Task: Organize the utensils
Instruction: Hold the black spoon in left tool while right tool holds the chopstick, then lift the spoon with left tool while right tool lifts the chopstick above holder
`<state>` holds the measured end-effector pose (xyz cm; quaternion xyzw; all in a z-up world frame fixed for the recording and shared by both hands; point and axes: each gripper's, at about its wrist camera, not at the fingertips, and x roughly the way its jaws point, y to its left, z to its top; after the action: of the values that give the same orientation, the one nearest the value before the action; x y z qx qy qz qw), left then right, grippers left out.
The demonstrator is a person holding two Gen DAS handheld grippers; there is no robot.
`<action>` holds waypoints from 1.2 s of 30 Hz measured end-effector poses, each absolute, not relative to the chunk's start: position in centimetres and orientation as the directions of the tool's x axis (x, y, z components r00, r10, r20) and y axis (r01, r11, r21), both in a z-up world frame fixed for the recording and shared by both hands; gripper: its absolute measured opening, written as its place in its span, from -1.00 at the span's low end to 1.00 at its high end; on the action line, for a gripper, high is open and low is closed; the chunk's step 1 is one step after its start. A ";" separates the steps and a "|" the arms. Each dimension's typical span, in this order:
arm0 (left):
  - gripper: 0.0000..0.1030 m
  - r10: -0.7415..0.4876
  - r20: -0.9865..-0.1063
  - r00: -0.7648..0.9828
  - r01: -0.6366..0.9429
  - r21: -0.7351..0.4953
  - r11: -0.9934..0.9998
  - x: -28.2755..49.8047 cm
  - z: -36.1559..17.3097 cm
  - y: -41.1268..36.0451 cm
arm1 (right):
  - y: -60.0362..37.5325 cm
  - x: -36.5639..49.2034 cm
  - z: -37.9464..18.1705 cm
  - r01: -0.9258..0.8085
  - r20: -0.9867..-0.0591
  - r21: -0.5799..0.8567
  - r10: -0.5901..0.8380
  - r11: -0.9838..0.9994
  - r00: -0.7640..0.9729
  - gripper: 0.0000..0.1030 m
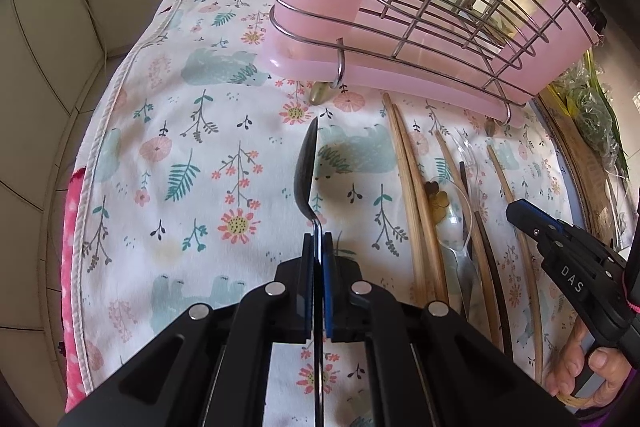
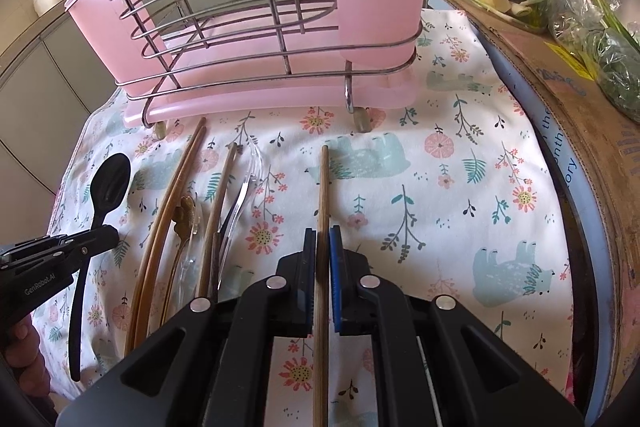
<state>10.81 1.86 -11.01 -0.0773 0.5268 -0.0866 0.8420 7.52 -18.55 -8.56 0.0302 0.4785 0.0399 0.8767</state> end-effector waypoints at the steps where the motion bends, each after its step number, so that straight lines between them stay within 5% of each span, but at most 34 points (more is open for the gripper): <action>1: -0.94 -0.229 -0.872 0.433 0.065 -0.223 0.973 10.7 -10.9 2.0 | -18.5 7.5 -8.4 -0.040 -0.835 0.091 0.099 0.995 0.541 -0.86; 15: -0.94 -0.249 -0.794 0.555 0.071 -0.253 0.965 8.4 -6.3 3.3 | -18.6 5.8 -5.5 -0.060 -0.779 0.110 0.124 0.992 0.614 -0.86; 36: -0.94 -0.095 -0.605 0.790 -0.005 -0.160 0.987 5.2 2.6 3.7 | -19.4 2.8 1.6 -0.106 -0.619 0.183 0.198 0.977 0.760 -0.86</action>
<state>5.23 3.66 2.63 -0.0768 0.3228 -0.0238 0.9430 2.85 -19.36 1.60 0.0686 0.3367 0.0812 0.9356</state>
